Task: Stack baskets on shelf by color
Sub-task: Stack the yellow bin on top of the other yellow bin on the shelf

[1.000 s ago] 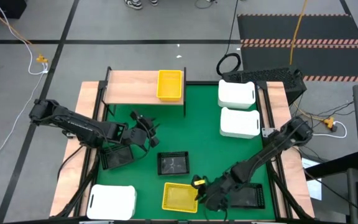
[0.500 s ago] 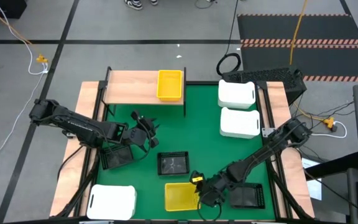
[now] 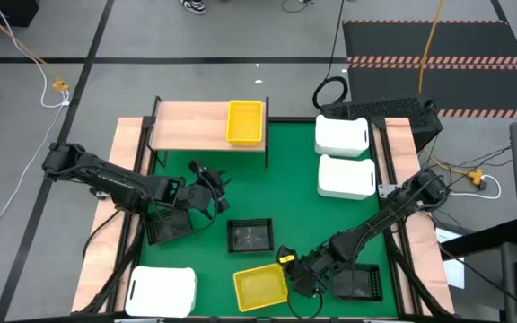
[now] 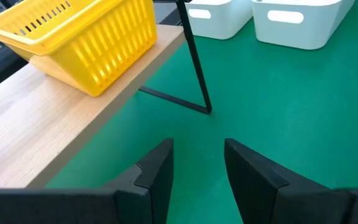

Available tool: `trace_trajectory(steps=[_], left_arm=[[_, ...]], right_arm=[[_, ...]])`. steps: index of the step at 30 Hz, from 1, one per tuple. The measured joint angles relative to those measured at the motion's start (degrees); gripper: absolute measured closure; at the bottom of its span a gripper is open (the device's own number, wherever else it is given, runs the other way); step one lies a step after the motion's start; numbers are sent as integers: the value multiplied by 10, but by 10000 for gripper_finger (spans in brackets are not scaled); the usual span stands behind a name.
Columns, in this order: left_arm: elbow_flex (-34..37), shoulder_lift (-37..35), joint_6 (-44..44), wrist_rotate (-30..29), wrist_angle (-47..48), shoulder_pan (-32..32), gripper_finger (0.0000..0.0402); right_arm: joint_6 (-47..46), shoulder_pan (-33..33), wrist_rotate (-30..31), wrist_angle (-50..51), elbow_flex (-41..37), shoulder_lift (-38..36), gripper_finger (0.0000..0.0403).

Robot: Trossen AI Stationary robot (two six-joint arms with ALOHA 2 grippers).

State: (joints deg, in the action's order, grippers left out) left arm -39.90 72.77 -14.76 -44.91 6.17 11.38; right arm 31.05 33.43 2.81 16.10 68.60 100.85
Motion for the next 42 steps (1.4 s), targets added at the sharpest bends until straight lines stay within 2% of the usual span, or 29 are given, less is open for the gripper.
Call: trace_trajectory(steps=[6,14,18,21,31,42], left_arm=[[0,0,-10,0,2,0,256],[0,0,-24,0,6,3,256],[0,0,-40,1,11,4,256],[0,0,-54,1,21,5,256],[0,0,-72,0,40,20,256],[0,0,-104,-1,58,25,256]], right_arm=[[70,1,32,18,0,-18,312],[210,0,39,22,-1,24,312],[252,6,108,16,-1,30,312],[264,8,138,26,-1,27,312],[317,36,165,3,3,12,312],[349,34,133,-15,3,21,312]])
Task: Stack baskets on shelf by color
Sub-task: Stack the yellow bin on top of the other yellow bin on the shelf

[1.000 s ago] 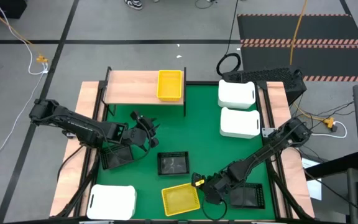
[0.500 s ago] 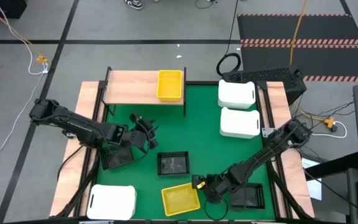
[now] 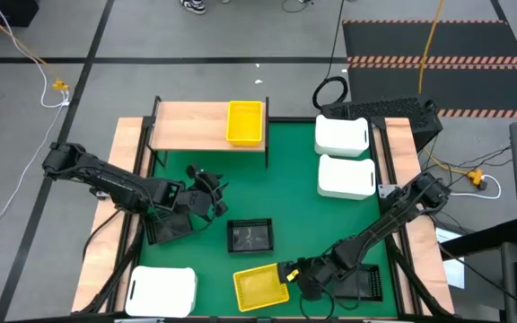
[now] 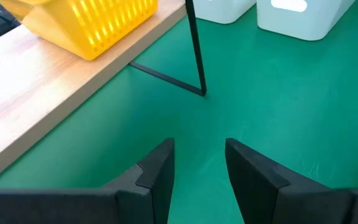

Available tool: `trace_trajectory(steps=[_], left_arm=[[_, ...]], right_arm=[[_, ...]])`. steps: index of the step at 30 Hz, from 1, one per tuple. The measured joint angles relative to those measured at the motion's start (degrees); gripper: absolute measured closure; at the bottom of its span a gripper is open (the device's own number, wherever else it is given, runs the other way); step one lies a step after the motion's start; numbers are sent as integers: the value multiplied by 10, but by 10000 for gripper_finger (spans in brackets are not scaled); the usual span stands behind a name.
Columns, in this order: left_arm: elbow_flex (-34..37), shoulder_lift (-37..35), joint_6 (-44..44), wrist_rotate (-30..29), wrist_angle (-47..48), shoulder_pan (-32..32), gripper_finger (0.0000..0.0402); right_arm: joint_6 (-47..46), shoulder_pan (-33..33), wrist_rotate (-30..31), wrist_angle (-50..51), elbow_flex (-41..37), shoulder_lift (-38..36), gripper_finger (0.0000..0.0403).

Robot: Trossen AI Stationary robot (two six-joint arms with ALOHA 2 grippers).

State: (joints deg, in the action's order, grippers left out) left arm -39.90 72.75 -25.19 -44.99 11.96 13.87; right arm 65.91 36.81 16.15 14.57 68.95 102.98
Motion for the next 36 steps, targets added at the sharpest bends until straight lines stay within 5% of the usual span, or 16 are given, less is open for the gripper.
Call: trace_trajectory(steps=[10,22,28,36], left_arm=[[0,0,-1,0,3,0,256],[0,0,-2,0,5,2,256],[0,0,-2,0,5,2,256],[0,0,-2,0,10,2,256]], right_arm=[[23,-10,-30,-70,0,26,312],[-112,-32,-137,-62,0,26,394],[-143,-41,-142,-62,0,26,387],[-207,-49,-227,-61,-1,-42,397]])
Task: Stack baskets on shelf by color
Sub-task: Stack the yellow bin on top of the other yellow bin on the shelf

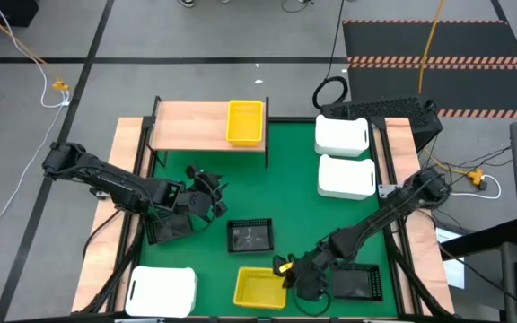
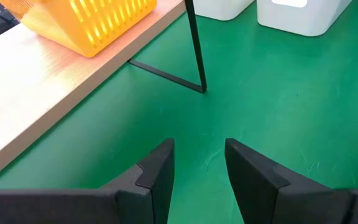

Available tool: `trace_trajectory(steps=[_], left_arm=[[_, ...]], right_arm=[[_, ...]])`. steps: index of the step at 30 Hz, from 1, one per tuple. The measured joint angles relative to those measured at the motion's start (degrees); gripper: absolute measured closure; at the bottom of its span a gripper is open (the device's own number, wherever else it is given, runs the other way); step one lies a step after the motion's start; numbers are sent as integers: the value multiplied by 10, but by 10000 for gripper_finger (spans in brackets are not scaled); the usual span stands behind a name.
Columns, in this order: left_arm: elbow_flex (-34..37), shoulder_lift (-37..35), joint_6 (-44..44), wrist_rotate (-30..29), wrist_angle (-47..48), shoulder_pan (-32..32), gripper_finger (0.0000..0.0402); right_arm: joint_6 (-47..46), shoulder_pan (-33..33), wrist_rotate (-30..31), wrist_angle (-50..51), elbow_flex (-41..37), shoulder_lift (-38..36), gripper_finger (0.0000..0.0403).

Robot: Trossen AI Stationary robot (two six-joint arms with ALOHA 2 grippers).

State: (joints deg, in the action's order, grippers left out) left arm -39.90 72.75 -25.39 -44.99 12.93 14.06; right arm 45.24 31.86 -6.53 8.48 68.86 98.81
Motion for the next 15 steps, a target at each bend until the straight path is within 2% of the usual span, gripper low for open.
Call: trace_trajectory(steps=[8,10,15], left_arm=[[0,0,-3,0,6,0,256],[0,0,-3,0,6,0,256],[0,0,-7,0,6,0,256]], right_arm=[[-21,-22,-5,-35,0,-125,397],[-61,-33,30,-81,0,-148,397],[-219,-84,198,-209,0,-176,398]])
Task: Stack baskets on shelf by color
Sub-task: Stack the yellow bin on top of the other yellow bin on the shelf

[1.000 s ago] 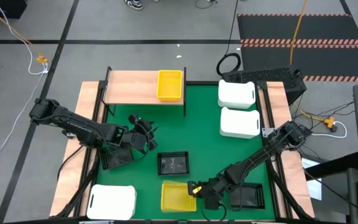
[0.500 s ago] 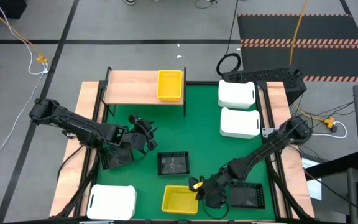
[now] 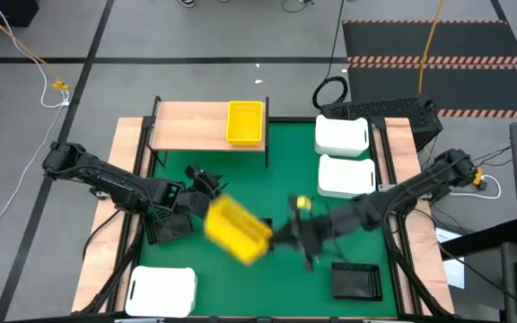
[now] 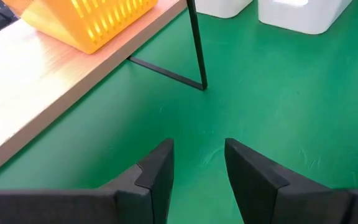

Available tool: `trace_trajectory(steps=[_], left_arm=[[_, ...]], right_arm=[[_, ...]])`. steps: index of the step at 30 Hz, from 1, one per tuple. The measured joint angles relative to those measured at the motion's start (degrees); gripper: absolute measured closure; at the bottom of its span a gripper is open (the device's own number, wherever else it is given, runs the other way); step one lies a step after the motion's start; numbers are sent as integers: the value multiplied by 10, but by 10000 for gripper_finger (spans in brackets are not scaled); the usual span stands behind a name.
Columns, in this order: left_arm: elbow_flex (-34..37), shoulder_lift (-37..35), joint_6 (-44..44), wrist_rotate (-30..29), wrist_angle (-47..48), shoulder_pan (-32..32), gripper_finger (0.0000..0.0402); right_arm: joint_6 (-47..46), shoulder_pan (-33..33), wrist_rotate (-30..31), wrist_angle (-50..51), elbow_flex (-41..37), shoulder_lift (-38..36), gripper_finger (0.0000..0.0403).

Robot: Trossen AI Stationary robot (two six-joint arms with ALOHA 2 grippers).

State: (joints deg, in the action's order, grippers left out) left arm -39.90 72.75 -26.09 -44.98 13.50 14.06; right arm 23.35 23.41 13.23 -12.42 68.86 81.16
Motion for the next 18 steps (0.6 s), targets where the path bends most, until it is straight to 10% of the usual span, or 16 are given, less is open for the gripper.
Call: trace_trajectory(steps=[18], left_arm=[[0,0,70,-16,33,-26,256]], right_arm=[[-22,-320,79,275,390,221,399]])
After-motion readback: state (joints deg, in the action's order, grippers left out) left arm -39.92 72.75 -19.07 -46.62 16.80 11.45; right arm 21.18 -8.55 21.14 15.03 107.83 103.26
